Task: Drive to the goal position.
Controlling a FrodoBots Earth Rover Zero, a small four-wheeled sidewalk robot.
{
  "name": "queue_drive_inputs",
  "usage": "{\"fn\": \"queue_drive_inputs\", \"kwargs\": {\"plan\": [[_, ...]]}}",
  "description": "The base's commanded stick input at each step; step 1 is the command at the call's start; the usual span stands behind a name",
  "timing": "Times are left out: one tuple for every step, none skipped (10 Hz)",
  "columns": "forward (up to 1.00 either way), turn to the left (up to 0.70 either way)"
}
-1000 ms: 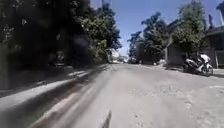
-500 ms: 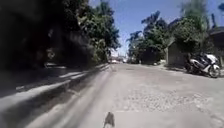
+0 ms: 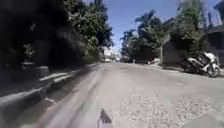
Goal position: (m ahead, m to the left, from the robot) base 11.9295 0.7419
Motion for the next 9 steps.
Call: {"fn": "queue_drive_inputs", "kwargs": {"plan": [[1.0,0.0],[1.0,0.0],[1.0,0.0],[1.0,0.0],[1.0,0.0],[1.0,0.0],[1.0,0.0],[1.0,-0.07],[1.0,-0.34]]}}
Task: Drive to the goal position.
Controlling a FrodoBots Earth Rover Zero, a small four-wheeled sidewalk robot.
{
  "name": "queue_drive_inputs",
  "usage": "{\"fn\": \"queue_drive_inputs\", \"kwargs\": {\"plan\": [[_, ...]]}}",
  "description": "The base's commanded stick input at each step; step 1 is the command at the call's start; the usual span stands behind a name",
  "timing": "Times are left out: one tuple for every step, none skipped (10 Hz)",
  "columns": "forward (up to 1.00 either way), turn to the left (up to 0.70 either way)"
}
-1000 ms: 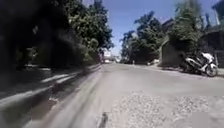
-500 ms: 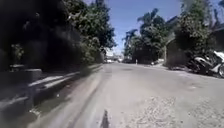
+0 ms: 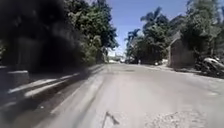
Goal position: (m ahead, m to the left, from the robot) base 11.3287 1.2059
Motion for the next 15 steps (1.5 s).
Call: {"fn": "queue_drive_inputs", "kwargs": {"plan": [[1.0,-0.4],[1.0,-0.4],[1.0,-0.36],[1.0,-0.14],[1.0,0.0],[1.0,0.0],[1.0,0.0],[1.0,0.0],[1.0,0.0],[1.0,0.0],[1.0,0.0],[1.0,0.0],[1.0,0.0],[1.0,0.0],[1.0,0.0]]}}
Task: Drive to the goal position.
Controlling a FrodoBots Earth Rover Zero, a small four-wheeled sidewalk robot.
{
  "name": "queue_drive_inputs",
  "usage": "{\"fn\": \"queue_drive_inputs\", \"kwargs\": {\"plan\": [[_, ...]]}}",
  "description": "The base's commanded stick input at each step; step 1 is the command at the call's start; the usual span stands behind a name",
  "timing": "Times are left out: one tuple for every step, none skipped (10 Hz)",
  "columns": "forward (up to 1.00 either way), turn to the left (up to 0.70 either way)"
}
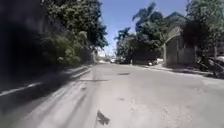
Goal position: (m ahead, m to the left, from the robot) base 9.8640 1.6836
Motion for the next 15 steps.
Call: {"fn": "queue_drive_inputs", "kwargs": {"plan": [[1.0,0.0],[1.0,0.0],[1.0,0.0],[1.0,0.0],[1.0,0.0],[1.0,0.0],[1.0,0.0],[1.0,0.0],[1.0,0.0],[1.0,0.0],[1.0,0.0],[1.0,0.0],[1.0,0.0],[1.0,0.0],[1.0,0.0]]}}
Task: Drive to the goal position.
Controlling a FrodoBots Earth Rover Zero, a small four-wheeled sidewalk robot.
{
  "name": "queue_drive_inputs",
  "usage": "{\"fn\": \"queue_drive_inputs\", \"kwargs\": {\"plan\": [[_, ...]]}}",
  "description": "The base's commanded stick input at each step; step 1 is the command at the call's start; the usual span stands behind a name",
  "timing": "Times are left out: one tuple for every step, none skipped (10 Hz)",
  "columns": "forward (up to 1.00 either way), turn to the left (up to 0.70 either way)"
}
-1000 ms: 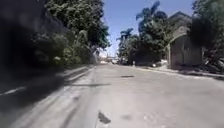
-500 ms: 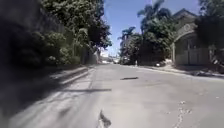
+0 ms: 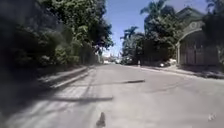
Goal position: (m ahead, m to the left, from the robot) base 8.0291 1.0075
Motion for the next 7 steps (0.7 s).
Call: {"fn": "queue_drive_inputs", "kwargs": {"plan": [[1.0,0.0],[1.0,0.0],[1.0,0.0],[1.0,0.0],[1.0,0.0],[1.0,0.0],[1.0,0.0]]}}
